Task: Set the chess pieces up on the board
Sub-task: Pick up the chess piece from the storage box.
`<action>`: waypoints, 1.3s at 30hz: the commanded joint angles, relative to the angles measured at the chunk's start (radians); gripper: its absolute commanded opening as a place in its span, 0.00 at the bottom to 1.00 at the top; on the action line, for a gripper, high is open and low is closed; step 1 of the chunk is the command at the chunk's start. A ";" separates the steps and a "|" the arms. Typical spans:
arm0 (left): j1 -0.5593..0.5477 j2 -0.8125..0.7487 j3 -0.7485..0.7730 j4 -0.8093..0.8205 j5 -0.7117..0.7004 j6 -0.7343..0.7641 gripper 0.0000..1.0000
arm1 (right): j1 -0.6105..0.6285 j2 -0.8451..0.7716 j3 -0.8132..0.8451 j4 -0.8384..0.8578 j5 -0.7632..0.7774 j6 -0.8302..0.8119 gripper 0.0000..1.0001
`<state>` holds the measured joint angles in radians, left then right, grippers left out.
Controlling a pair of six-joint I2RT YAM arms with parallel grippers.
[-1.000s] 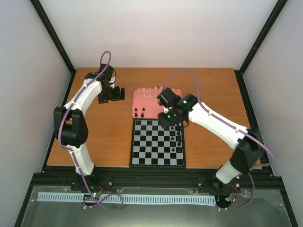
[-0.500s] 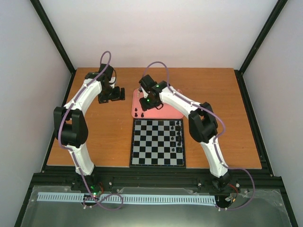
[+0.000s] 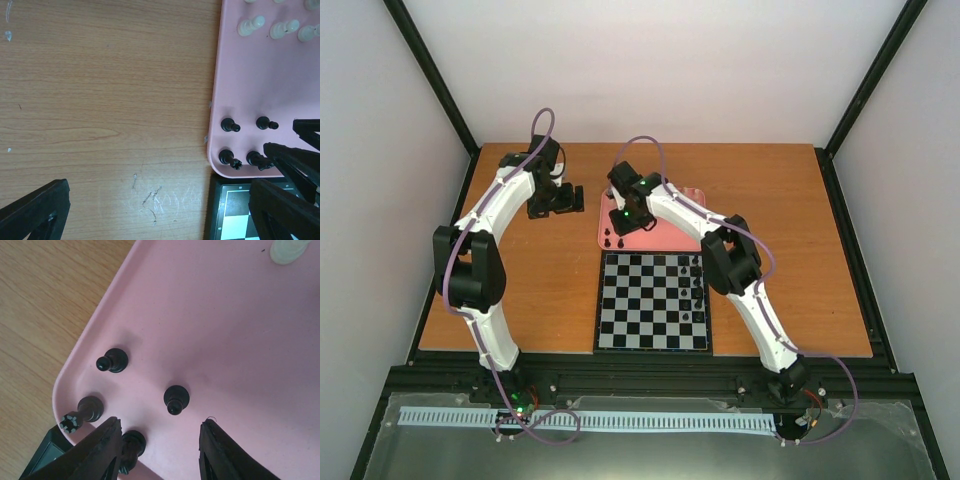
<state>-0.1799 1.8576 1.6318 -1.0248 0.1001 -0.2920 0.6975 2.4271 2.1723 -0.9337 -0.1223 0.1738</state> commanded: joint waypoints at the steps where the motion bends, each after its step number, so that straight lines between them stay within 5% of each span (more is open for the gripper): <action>1: 0.000 -0.029 0.017 0.008 -0.003 -0.004 1.00 | -0.009 0.037 0.047 -0.005 -0.009 -0.019 0.43; 21: 0.000 -0.026 0.013 0.006 -0.013 -0.003 1.00 | -0.024 0.129 0.155 -0.035 -0.009 -0.027 0.32; 32: 0.000 -0.026 0.014 0.006 -0.011 -0.004 1.00 | -0.029 0.128 0.167 -0.060 -0.013 -0.036 0.04; 39: 0.000 -0.023 0.020 0.006 -0.002 -0.006 1.00 | -0.040 0.001 0.132 -0.045 0.051 -0.028 0.03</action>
<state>-0.1799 1.8576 1.6318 -1.0245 0.0963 -0.2920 0.6727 2.5492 2.3135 -0.9806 -0.1150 0.1413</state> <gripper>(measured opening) 0.998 0.069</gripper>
